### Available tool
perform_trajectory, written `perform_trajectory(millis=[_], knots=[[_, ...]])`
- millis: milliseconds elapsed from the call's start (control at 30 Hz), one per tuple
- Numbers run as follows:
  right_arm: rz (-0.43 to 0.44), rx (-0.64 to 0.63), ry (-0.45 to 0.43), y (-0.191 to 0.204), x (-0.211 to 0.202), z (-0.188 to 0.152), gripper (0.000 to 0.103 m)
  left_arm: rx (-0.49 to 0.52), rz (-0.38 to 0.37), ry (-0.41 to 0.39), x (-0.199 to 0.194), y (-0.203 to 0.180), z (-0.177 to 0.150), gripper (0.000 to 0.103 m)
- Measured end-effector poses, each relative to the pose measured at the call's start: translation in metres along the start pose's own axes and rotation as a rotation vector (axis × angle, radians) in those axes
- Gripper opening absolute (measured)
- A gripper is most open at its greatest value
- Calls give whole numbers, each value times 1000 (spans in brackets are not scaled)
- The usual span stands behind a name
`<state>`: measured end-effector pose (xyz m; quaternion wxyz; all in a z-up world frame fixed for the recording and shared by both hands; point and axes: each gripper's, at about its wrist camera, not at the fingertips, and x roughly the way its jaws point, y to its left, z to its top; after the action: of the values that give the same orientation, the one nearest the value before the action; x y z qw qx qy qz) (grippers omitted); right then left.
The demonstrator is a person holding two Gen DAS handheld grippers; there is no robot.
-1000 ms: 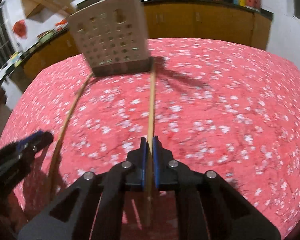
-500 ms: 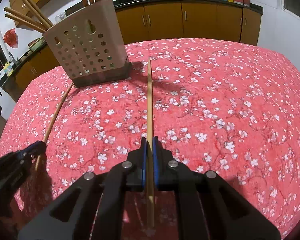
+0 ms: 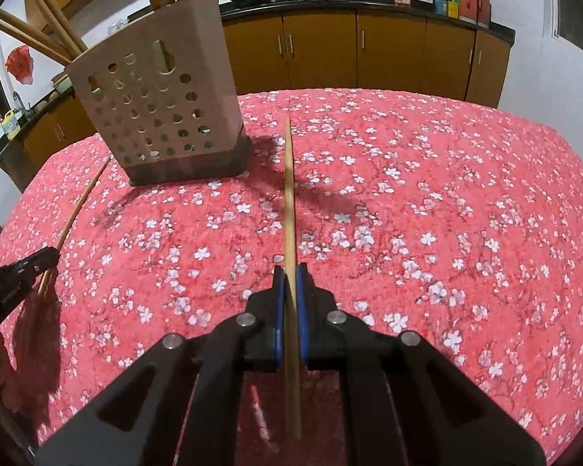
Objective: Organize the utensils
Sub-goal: 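Lift the right tool's chopstick off the cloth while the left tool lifts its chopstick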
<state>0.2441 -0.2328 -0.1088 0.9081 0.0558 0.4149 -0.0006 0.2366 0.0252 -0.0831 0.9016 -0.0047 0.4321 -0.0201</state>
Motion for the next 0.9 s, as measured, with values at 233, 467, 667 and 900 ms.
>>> perform_trajectory(millis=[233, 467, 667, 900], knots=[[3, 2, 1, -3, 1, 2, 8, -12, -12, -1, 0, 6, -1, 10], [9, 8, 0, -2, 0, 0, 8, -22, -17, -2, -2, 7, -3, 10], [13, 11, 0, -2, 0, 1, 8, -21, -12, -2, -1, 5, -2, 10], [16, 14, 0, -2, 0, 1, 8, -21, -11, -2, -1, 5, -2, 10]])
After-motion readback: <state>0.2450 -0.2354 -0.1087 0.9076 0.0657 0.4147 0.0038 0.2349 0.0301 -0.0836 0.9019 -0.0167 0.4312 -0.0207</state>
